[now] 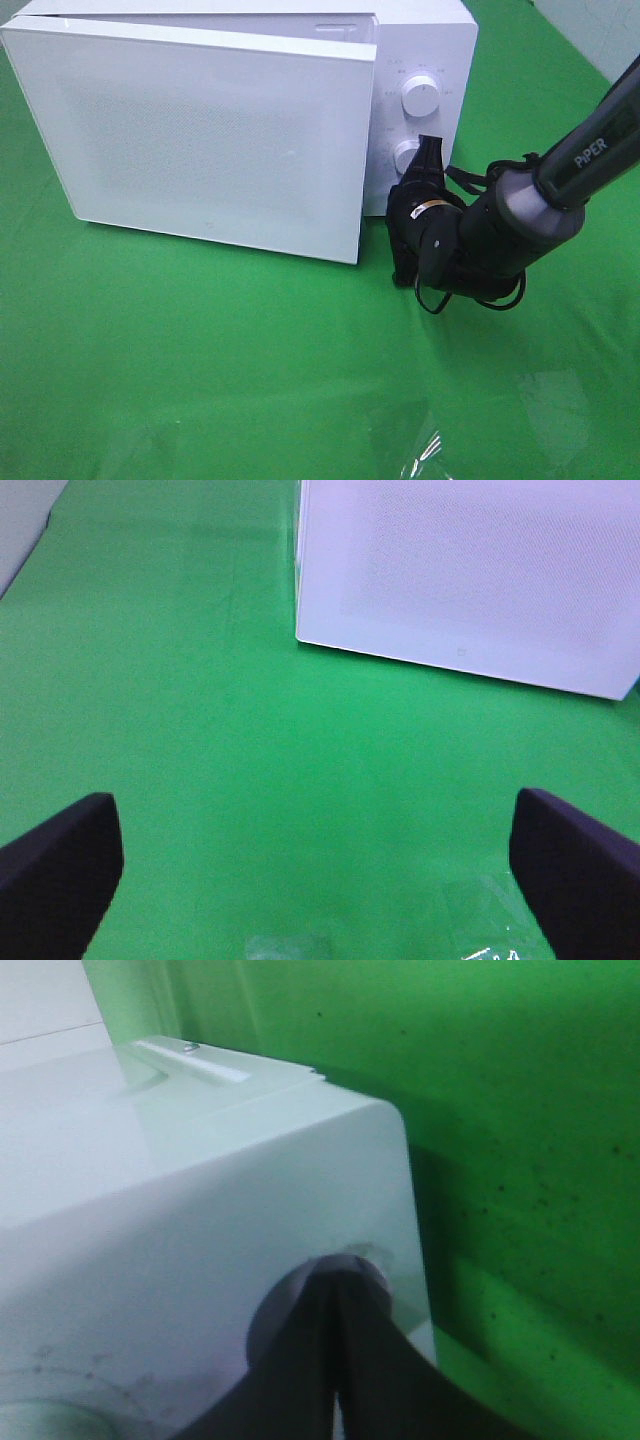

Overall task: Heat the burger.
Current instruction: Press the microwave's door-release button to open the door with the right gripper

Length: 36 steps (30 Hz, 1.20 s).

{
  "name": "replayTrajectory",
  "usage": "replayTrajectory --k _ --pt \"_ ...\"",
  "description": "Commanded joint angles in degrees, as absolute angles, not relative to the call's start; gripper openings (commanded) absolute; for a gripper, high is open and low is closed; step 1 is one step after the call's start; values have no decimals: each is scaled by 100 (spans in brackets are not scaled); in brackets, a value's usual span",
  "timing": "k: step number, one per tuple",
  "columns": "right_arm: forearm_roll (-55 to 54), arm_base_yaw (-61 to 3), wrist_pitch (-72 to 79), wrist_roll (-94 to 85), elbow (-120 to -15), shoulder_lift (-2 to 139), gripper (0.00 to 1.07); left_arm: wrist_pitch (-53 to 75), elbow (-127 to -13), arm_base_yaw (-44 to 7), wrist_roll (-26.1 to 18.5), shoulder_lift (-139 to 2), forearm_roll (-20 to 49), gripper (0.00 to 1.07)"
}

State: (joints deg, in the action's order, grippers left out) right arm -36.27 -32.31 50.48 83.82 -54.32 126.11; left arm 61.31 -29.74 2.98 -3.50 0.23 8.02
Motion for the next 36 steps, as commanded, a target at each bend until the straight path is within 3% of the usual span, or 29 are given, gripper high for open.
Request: replayTrajectory --k 1,18,36 --pt "-3461 -3031 6612 8245 -5936 12542 0 6125 -2956 304 -361 57 831 97" --pt "-3449 -3031 5964 8245 -5609 12278 0 6125 -2956 304 -361 57 831 97" --pt "-3363 -3558 4939 8067 -4538 11711 0 6125 -2956 304 -361 57 831 97"
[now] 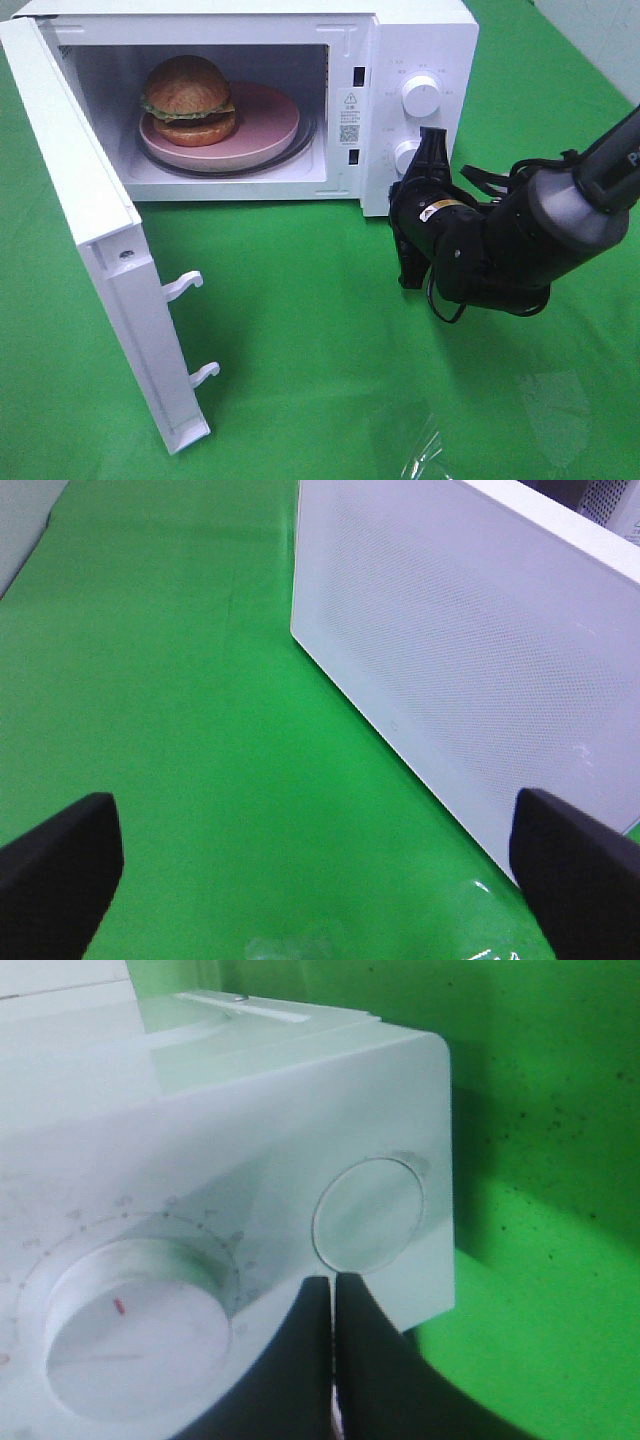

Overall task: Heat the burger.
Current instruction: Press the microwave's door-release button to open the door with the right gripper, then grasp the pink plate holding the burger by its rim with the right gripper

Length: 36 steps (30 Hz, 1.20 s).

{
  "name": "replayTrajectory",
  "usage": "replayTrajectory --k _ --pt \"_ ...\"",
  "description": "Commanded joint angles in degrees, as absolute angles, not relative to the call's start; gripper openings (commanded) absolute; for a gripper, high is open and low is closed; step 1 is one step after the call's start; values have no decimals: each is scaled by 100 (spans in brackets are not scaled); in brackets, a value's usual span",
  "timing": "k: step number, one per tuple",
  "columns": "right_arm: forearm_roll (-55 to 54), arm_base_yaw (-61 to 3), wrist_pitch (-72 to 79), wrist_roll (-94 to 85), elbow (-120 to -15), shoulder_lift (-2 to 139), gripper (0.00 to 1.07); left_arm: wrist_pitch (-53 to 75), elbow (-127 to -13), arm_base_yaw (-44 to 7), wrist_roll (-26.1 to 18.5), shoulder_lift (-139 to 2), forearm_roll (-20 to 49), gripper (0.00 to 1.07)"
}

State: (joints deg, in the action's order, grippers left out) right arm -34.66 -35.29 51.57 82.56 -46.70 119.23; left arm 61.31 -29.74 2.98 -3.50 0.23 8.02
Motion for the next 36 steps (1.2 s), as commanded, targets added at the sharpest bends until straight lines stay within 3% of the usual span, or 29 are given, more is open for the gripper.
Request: replayTrajectory --k 1,16,24,36 --pt "-3363 -3558 4939 8067 -4538 11711 0 6125 -2956 304 -361 57 831 97" --pt "-2922 -3564 3650 6704 -3707 10325 0 6125 -2956 304 -361 57 831 97" --pt "-2922 -3564 1931 4440 -3713 9631 0 6125 -2956 304 -361 57 831 97" --pt "-2865 -3547 607 2361 -3713 9173 1 6125 -2956 304 -361 57 831 97"
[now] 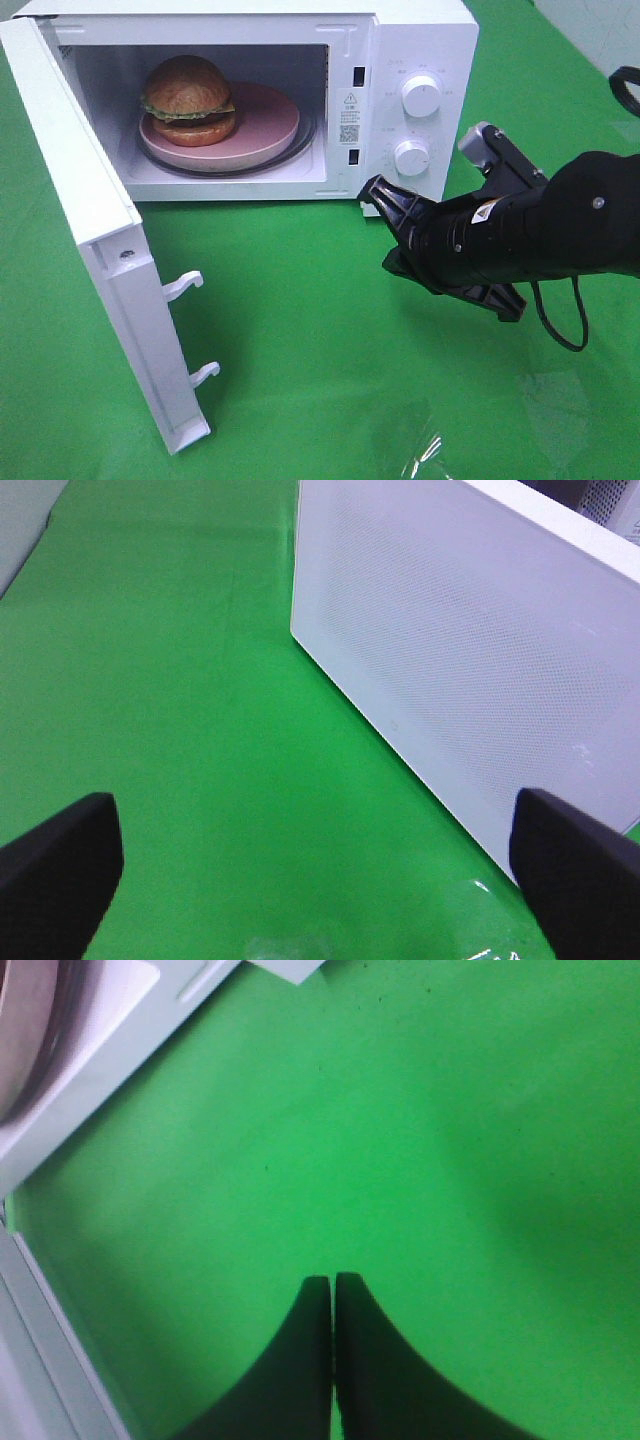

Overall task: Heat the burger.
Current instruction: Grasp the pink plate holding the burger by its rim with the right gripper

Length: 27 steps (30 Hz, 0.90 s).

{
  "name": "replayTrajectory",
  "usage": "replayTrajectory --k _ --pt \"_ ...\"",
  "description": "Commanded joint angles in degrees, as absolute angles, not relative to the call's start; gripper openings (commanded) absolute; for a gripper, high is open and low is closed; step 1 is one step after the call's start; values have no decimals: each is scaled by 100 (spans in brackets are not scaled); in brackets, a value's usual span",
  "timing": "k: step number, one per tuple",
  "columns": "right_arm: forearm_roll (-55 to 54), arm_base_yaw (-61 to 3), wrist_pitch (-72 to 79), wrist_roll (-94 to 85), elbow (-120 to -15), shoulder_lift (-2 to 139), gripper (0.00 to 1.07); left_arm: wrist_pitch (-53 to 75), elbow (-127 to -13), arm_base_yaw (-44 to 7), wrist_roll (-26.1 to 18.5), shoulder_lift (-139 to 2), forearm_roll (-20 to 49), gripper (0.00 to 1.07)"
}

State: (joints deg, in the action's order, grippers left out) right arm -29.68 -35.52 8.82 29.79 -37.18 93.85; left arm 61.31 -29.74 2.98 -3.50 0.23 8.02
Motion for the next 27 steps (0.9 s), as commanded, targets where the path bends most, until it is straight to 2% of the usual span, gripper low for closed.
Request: replayTrajectory --k 1,10,21,27 --pt "-2836 -3547 533 2177 -3713 9104 1 6125 -2956 304 -361 57 831 97" --pt "-2595 -3547 -361 1129 -3753 8675 1 6125 -2956 304 -361 57 831 97" --pt "-57 -3547 -2899 1152 -5053 8657 3 6125 -2956 304 -361 57 837 97" --pt "441 -3547 -3759 745 -5483 8657 3 6125 -2956 304 -361 57 837 97"
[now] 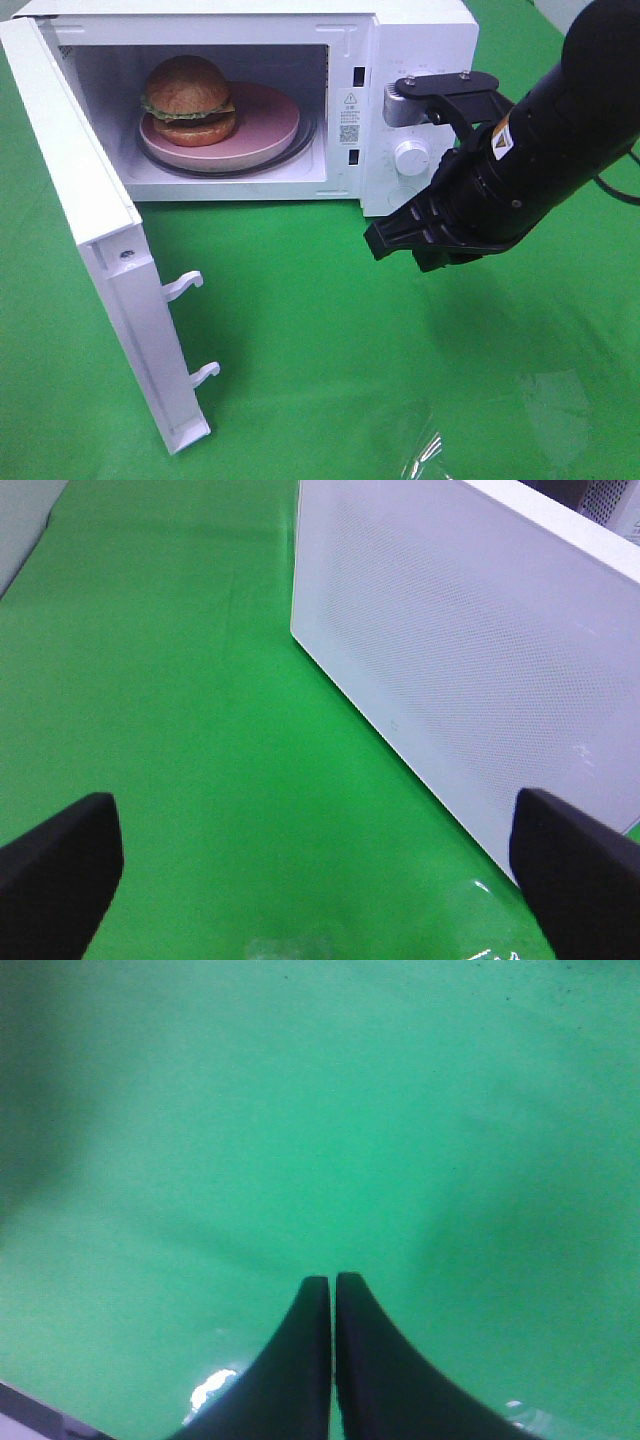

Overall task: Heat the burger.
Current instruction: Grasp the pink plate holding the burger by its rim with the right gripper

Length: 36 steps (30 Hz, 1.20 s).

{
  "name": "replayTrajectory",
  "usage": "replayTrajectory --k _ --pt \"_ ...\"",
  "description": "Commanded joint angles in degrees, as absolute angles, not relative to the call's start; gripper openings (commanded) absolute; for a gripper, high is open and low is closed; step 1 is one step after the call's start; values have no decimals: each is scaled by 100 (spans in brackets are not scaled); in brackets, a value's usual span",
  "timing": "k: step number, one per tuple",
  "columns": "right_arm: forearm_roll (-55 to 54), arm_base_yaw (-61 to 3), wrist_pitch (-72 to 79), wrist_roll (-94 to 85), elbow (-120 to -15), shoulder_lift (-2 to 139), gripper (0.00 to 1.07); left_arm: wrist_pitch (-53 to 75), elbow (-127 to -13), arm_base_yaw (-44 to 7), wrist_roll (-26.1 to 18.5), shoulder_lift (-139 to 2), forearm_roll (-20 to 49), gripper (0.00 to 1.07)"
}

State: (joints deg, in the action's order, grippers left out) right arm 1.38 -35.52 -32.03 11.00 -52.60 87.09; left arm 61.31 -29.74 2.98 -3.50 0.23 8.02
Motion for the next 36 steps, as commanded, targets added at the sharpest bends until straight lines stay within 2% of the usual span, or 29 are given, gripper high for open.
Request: replayTrajectory --k 1,10,24,28,30,31,32,33,34,35,36 --pt "470 -3547 -4068 401 -5621 8657 3 6125 -2956 304 -361 57 837 97" --pt "476 -3547 -5008 -1960 -6096 8657 5 6125 -2956 304 -361 57 837 97" --pt "1146 -3547 -4750 -5248 -6113 8640 15 6125 -2956 304 -361 57 837 97" --pt "1421 -3547 -4280 -5850 -6113 8640 23 6125 -2956 304 -361 57 837 97" --pt "1730 -3547 -3787 -6022 -6113 8640 39 6125 -2956 304 -361 57 837 97" --pt "1730 -3547 -3787 -6022 -6113 8640 39 6125 -2956 304 -361 57 837 97" --pt "1788 -3547 -3564 -6016 -6113 8640 50 6125 -2956 304 -361 57 837 97" --pt "1788 -3547 -3564 -6016 -6113 8640 50 6125 -2956 304 -361 57 837 97" --pt "1788 -3558 -3438 -6005 -6113 8640 56 6125 -2956 304 -361 57 837 97" --pt "1776 -3564 -3214 -5913 -6113 8646 68 6125 -2956 304 -361 57 837 97" --pt "1776 -3564 -3214 -5913 -6113 8646 68 6125 -2956 304 -361 57 837 97"
